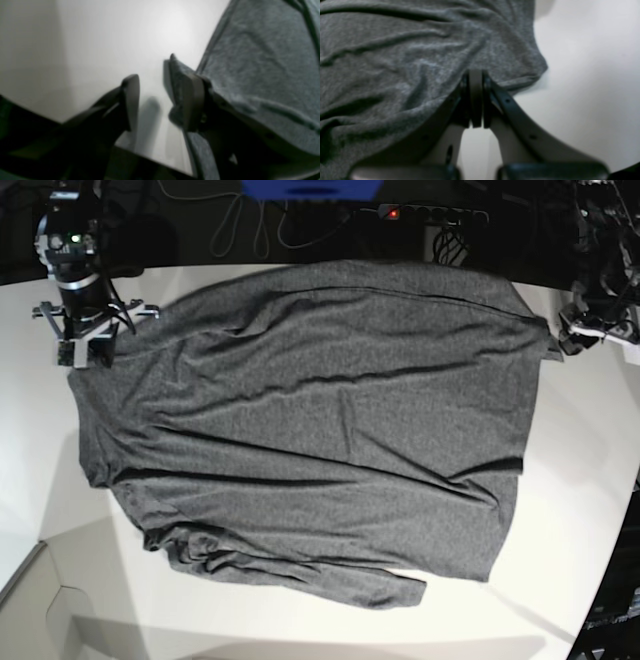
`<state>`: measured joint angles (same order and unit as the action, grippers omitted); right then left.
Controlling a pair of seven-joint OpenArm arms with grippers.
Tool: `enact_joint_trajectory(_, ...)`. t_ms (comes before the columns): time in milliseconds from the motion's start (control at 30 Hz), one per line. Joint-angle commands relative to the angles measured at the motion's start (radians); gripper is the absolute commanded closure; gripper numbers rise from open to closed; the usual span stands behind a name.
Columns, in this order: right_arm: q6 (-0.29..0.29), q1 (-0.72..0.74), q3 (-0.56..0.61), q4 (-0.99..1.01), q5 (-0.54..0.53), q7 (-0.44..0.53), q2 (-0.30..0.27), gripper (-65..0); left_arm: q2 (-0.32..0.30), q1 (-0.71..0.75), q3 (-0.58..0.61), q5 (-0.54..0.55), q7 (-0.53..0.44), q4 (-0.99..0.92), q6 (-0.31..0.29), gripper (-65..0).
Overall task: Layout the t-shirt on the table in an organized manner, then fold the t-shirt properly
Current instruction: 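Release the left gripper and regrasp the shirt corner near it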
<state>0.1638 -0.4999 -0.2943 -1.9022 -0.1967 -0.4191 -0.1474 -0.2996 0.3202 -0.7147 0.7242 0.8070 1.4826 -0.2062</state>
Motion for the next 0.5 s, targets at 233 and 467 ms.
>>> enact_joint_trajectory(233,0.001,-0.006,-0.013,-0.015,-0.001,0.019,-0.008,-0.4,-0.02,-0.037,-0.003,0.011,-0.018,-0.026,-0.006,-27.0)
enact_joint_trajectory(467,0.001,-0.018,-0.013,-0.015,-0.001,0.022,-0.008,-0.4,0.012,-0.071,-0.003,-0.074,-0.016,-0.024,-0.006,-26.9)
